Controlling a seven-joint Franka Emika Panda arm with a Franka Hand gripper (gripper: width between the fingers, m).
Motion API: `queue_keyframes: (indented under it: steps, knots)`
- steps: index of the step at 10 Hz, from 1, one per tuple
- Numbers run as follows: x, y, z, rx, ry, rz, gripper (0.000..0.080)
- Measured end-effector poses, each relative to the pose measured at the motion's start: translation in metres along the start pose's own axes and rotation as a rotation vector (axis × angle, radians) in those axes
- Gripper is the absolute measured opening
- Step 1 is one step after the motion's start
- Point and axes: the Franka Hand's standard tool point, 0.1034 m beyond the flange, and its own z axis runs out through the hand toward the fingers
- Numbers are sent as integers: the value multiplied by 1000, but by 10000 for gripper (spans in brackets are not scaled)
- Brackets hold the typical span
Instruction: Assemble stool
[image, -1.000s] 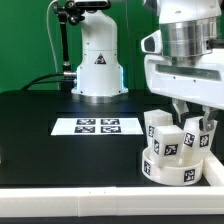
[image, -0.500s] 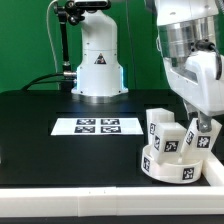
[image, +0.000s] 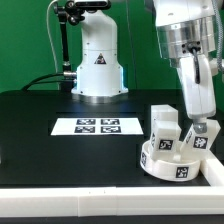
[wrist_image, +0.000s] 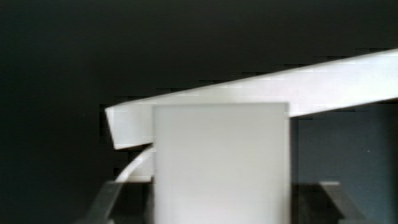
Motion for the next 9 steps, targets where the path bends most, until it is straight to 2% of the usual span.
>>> queue_keyframes:
  steps: [1, 2, 3, 4, 9]
  knots:
    - [0, 0, 1, -1, 0, -7, 338]
    - [0, 1, 1, -1, 0, -10, 554]
    - [-1, 1, 1, -2, 0, -13, 554]
    - [-1, 1, 1, -2, 0, -17, 631]
    - [-1, 2, 2, -4, 1, -25, 649]
